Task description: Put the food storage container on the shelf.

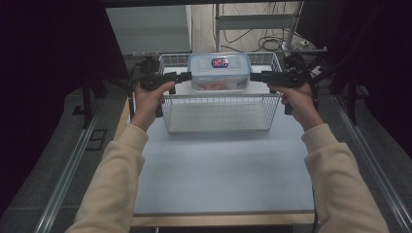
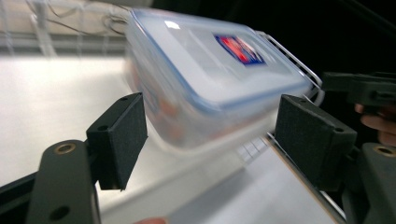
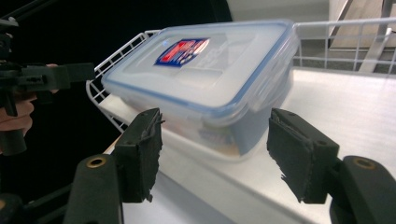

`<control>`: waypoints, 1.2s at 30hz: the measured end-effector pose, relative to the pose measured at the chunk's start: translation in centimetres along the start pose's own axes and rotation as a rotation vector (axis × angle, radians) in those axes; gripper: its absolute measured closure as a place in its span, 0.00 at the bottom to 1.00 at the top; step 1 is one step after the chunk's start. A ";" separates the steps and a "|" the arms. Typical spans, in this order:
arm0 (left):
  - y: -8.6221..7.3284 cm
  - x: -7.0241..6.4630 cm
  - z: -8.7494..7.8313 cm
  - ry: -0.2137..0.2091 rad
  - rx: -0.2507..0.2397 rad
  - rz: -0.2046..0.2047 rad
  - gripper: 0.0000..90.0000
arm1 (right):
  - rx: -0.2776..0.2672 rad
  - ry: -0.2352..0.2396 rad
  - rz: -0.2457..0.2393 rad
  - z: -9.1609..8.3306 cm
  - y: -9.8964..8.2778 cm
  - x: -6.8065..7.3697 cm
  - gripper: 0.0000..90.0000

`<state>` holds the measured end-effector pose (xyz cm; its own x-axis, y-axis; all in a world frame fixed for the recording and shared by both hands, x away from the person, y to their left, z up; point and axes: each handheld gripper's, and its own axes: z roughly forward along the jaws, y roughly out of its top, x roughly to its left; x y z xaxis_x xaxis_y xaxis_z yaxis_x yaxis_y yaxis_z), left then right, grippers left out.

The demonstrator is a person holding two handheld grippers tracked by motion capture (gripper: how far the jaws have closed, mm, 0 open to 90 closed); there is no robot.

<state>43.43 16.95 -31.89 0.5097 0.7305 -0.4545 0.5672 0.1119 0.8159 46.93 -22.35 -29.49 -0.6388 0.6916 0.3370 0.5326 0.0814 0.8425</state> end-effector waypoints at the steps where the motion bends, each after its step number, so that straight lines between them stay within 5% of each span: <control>1: -0.4 -0.1 -0.2 -0.007 -0.003 -0.003 0.28 | -0.002 0.008 0.000 -0.1 -0.3 0.1 0.39; 12: -5.2 -0.8 -1.7 -0.047 0.038 -0.001 0.28 | 0.000 0.077 -0.039 -1.8 -4.0 0.7 0.38; 15: -6.5 -0.9 -2.0 -0.045 0.049 0.047 0.28 | -0.003 0.084 -0.048 -2.3 -5.3 0.7 0.38; 28: -13.0 -0.5 -3.9 -0.070 0.044 0.060 0.28 | 0.010 0.139 -0.025 -3.5 -11.7 -0.3 0.38; 36: -16.9 -0.1 -4.0 -0.053 0.092 0.072 0.28 | 0.057 0.119 -0.022 -3.6 -16.4 -0.8 0.37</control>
<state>31.18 17.65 -44.22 0.5833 0.6977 -0.4160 0.5834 -0.0035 0.8122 36.69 -26.77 -42.08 -0.7103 0.5994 0.3689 0.5461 0.1387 0.8261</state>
